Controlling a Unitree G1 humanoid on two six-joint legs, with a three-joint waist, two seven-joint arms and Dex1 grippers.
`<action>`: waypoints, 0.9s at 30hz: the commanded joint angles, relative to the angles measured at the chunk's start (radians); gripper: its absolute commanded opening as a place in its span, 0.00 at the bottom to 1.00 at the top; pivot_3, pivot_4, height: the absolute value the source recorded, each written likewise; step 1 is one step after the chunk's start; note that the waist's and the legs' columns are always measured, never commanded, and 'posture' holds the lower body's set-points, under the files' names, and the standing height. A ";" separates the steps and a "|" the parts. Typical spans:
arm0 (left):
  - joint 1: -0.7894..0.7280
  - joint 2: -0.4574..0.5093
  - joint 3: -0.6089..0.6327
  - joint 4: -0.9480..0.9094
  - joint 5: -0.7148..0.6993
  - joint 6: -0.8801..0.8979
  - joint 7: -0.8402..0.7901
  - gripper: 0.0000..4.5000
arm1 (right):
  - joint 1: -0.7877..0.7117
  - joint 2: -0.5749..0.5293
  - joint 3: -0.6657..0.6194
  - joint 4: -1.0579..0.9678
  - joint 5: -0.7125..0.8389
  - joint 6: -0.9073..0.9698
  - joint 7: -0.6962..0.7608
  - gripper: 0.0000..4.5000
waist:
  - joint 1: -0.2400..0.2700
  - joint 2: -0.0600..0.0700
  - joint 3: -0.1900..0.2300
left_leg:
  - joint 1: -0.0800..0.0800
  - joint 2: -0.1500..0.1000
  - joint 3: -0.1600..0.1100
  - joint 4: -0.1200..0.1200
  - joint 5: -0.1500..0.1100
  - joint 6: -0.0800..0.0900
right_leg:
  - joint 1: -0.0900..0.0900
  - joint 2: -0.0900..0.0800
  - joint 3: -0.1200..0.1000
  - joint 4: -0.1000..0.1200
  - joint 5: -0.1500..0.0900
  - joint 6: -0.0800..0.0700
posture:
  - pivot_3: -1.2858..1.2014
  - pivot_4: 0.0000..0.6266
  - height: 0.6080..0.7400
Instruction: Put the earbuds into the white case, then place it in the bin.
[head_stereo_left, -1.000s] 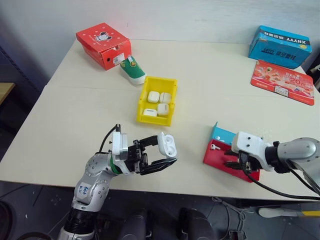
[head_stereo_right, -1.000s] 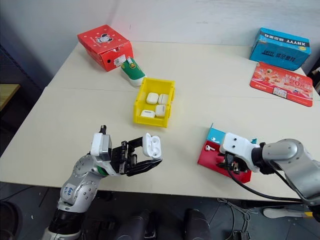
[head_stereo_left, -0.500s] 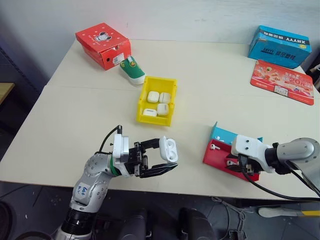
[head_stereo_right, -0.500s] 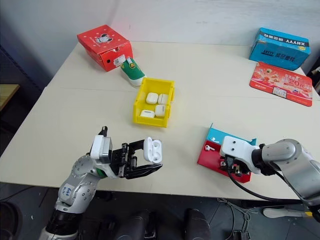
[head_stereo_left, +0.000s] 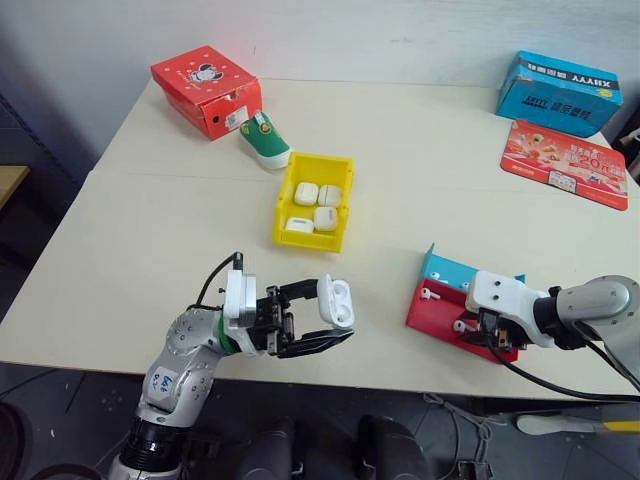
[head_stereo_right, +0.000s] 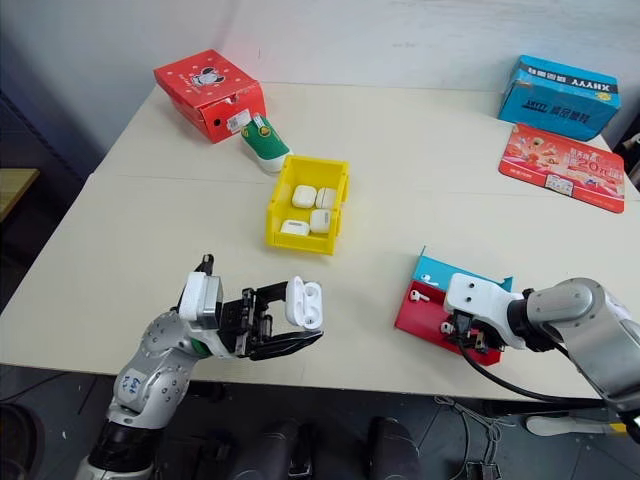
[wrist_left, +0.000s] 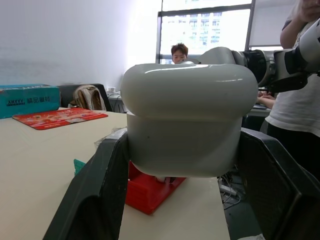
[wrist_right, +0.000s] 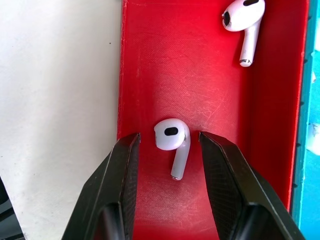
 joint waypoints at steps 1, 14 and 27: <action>-0.002 0.009 0.022 -0.018 -0.025 -0.013 -0.011 0.62 | -0.021 0.003 0.008 -0.012 -0.009 0.002 0.002 0.41 | 0.000 0.000 0.000 | 0.000 0.000 0.000 0.000 0.000 0.000 | 0.000 0.000 0.000 0.000 0.000 0.000 | 0.52 0.24 1.00; -0.003 0.007 0.023 -0.022 -0.023 -0.005 -0.012 0.62 | -0.033 0.011 0.025 0.004 -0.019 0.008 -0.002 0.28 | 0.000 0.000 0.000 | 0.000 0.000 0.000 0.000 0.000 -0.001 | 0.000 0.000 0.000 0.000 0.000 0.000 | 0.52 0.24 1.00; -0.021 -0.003 0.029 -0.042 -0.072 0.021 -0.015 0.62 | -0.037 0.046 -0.086 0.058 0.062 -0.064 0.031 0.10 | 0.001 0.000 0.001 | 0.000 0.000 -0.001 0.000 0.000 -0.001 | 0.000 0.000 -0.001 0.000 0.000 0.000 | 0.52 0.24 1.00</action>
